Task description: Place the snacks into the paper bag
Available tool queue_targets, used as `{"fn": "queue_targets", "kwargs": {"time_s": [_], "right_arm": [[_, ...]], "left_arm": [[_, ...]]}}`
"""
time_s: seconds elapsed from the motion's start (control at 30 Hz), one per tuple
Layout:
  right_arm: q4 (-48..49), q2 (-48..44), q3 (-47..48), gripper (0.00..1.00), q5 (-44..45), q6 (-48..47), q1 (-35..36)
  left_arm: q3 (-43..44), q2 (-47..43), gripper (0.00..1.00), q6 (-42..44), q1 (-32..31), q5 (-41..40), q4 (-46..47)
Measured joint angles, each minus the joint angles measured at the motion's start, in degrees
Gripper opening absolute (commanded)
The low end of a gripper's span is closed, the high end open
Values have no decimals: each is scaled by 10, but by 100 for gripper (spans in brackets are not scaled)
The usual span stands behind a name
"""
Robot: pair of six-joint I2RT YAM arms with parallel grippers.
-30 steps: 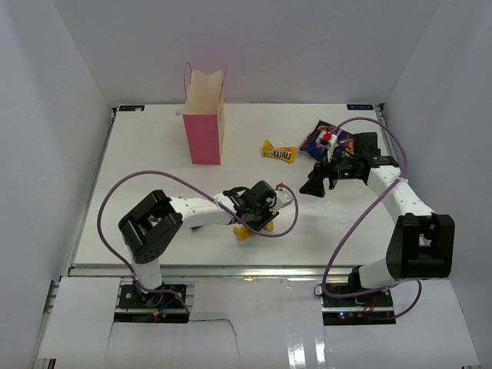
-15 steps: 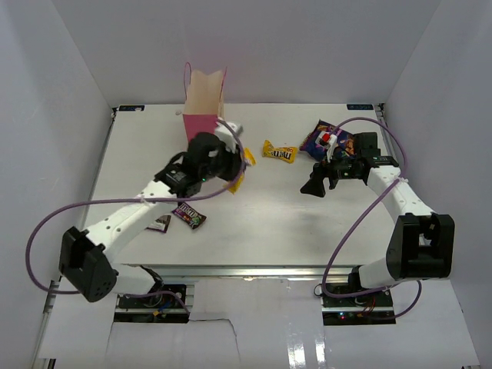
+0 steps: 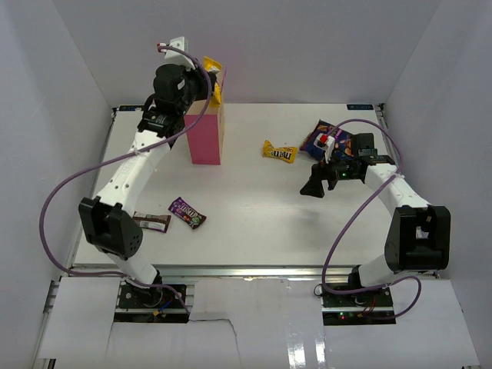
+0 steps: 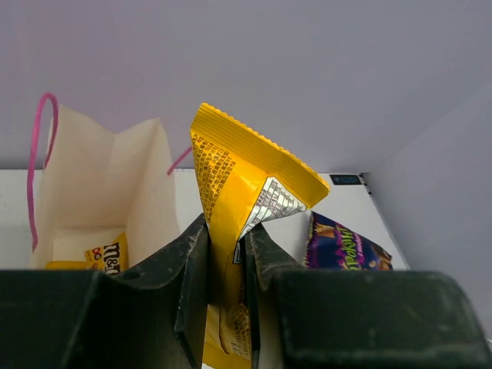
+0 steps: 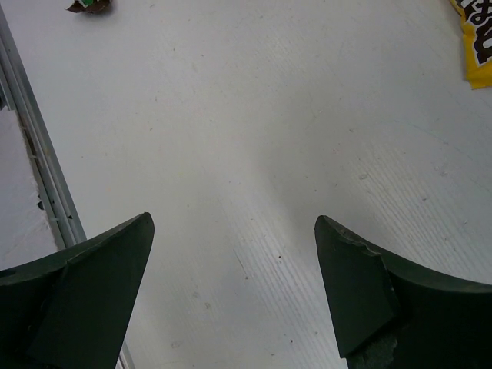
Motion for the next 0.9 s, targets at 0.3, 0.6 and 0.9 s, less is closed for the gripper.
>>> {"fn": "queue_targets", "kwargs": {"time_s": [0.3, 0.6, 0.9], "right_arm": [[5, 0, 0, 87, 22, -6, 9], [25, 45, 58, 95, 156, 19, 94], [4, 274, 373, 95, 210, -148, 120]], "left_arm": [[102, 133, 33, 18, 17, -48, -60], [135, 149, 90, 32, 23, -58, -90], [93, 81, 95, 34, 25, -29, -128]]}}
